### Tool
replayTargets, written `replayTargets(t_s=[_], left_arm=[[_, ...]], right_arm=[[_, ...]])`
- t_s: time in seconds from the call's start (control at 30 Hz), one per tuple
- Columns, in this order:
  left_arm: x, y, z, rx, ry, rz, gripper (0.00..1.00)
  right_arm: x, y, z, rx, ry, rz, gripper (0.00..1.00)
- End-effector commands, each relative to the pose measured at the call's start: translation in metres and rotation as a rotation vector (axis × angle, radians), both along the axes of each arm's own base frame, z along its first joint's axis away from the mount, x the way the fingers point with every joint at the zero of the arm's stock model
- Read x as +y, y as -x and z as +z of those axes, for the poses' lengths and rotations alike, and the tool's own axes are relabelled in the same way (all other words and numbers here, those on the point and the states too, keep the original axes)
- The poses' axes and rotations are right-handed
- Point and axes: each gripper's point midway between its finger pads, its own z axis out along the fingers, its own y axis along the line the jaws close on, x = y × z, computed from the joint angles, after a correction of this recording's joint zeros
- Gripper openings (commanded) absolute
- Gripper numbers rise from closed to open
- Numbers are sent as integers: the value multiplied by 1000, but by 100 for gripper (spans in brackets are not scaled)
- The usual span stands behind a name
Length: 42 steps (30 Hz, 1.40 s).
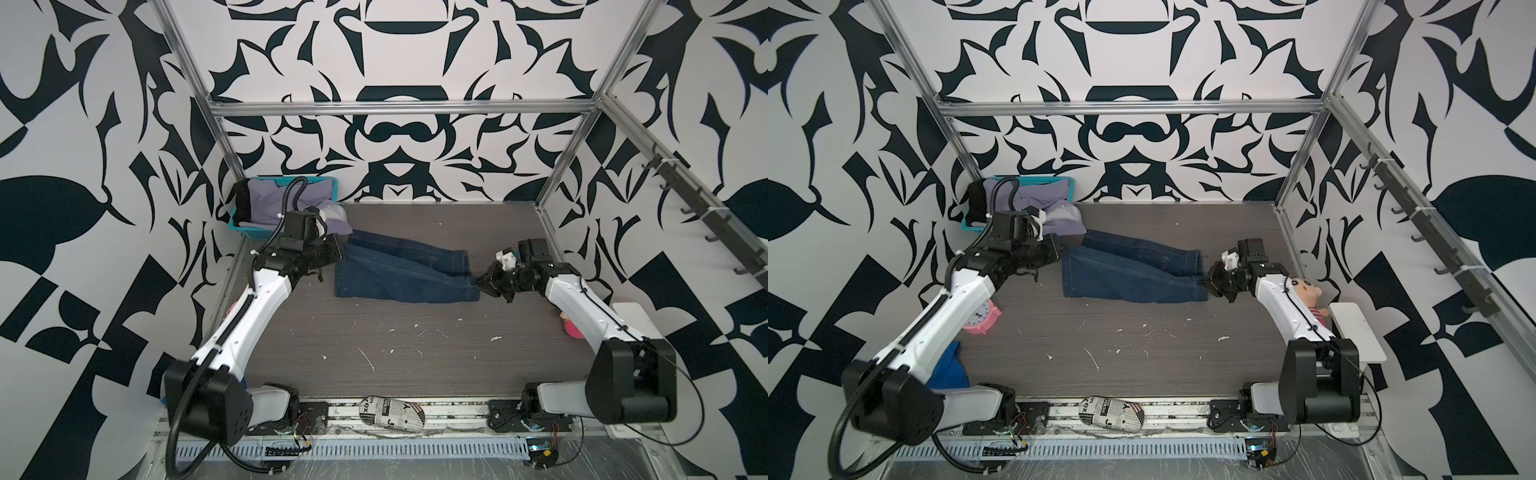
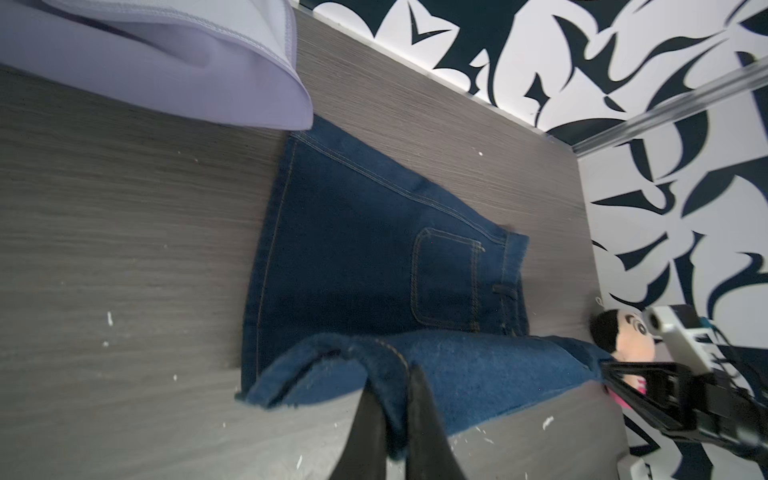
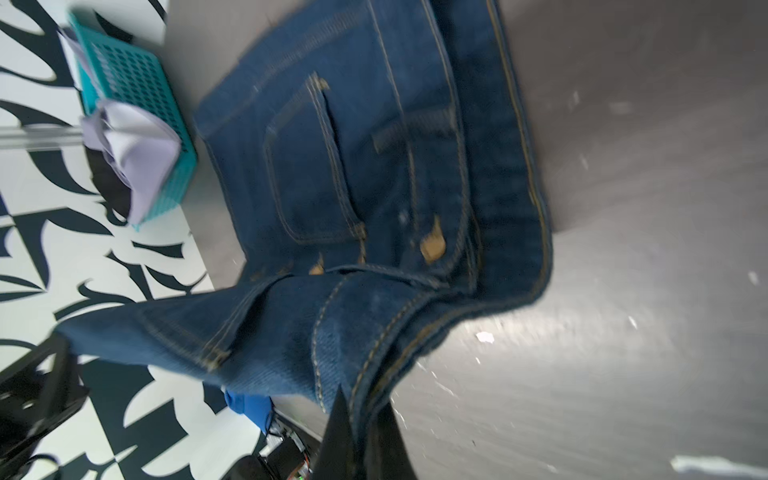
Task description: Fold and stack the skirts
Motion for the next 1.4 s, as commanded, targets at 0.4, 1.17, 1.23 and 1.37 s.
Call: replayTargets(t_s=[0.4, 1.17, 1.23, 1.37], left_arm=[[10, -82, -67, 82, -240, -87, 0], [32, -69, -85, 78, -289, 25, 0], [28, -83, -73, 47, -283, 18, 0], [22, -109, -62, 42, -307, -10, 0]], right_arm=[[-8, -65, -30, -7, -15, -74, 0], [-12, -57, -36, -13, -5, -52, 0], [-13, -63, -27, -42, 5, -58, 0], [-19, -76, -17, -69, 23, -68, 0]])
